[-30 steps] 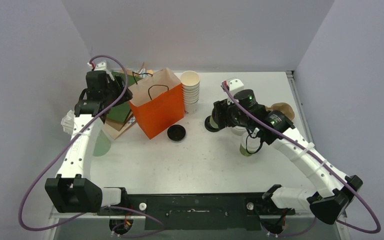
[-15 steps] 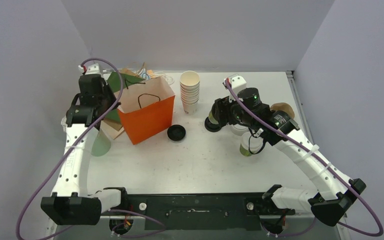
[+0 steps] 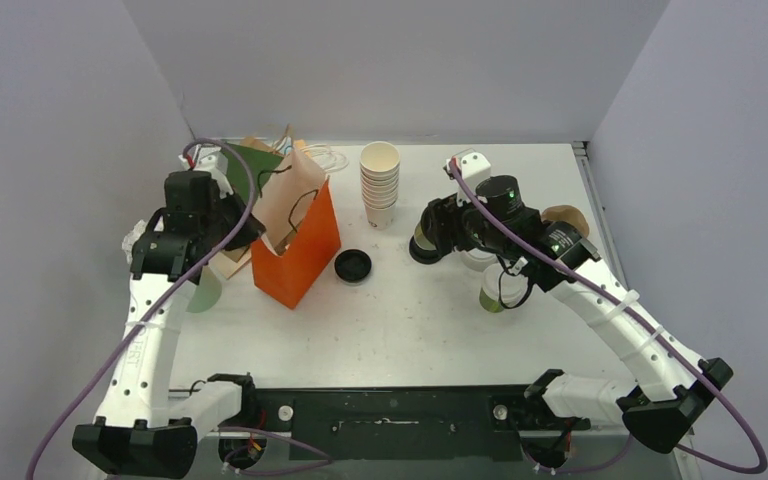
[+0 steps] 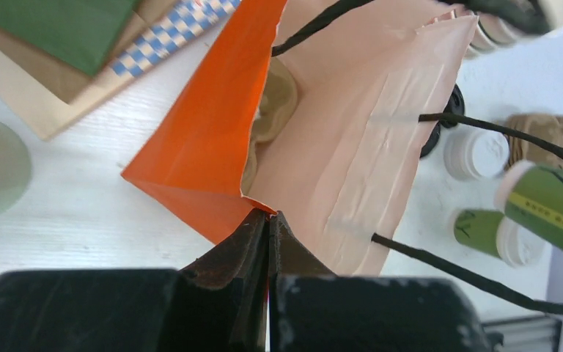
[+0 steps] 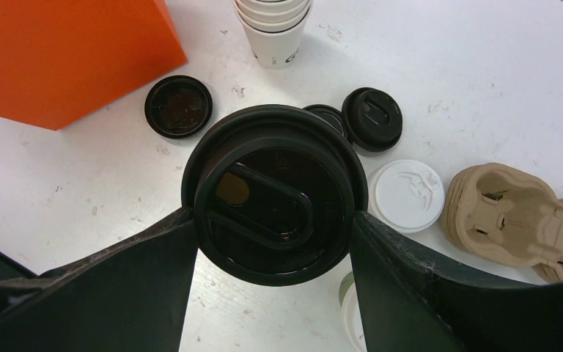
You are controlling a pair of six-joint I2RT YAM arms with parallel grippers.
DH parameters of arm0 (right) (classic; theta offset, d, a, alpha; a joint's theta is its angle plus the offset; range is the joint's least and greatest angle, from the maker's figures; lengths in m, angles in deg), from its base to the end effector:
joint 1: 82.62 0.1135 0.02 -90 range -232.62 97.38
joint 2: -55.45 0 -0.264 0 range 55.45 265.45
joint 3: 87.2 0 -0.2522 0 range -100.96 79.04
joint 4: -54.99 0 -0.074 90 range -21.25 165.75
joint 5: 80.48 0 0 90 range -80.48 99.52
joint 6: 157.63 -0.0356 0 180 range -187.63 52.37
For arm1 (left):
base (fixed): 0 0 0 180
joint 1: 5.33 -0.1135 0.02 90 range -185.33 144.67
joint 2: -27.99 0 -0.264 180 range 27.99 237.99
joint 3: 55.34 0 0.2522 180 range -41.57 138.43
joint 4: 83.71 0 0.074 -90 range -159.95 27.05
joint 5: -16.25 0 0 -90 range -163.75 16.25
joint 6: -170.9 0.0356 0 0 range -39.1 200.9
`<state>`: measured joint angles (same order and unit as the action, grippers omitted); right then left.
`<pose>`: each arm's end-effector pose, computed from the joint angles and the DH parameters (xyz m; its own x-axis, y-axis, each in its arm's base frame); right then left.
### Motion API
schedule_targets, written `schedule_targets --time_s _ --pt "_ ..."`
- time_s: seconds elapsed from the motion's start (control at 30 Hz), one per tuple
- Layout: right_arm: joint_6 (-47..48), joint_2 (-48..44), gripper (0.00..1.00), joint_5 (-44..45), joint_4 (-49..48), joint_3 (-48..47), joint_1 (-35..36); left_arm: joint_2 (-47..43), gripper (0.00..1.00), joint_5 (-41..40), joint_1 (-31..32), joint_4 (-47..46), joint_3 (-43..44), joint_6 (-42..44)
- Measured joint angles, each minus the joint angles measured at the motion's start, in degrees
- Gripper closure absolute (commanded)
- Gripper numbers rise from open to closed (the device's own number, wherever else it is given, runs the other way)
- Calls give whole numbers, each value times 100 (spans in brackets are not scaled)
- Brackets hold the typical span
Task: Pack the takeout coffee
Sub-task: Move the takeout bag to the center of the board.
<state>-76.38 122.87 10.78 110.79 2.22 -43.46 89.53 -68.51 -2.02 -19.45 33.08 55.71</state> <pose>0.1888 0.1527 0.3973 -0.5072 -0.2169 -0.8341 -0.5462 0.8295 0.1164 0.2056 -0.0151 0.3932 -0.6038 -0.3896 -0.6955 -0.1404 0.9107 -0.3884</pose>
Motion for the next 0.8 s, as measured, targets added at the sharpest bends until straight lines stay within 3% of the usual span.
schedule_targets --time_s 0.43,0.47,0.63,0.7,0.8 --pt "20 -208 42 -11 0 0 0 -597 100 748 1438 -216 -437 -1322" --pt "20 -221 42 2 2 0 0 -638 96 756 1545 -291 -527 -1447" --pt "17 -264 42 74 7 0 -7 -605 56 645 2304 -544 -852 -1904" --pt "15 -293 42 116 13 0 -7 -560 48 546 2557 -553 -863 -1991" --pt "-4 -326 42 188 107 -26 -7 -538 44 337 2662 -479 -802 -1947"
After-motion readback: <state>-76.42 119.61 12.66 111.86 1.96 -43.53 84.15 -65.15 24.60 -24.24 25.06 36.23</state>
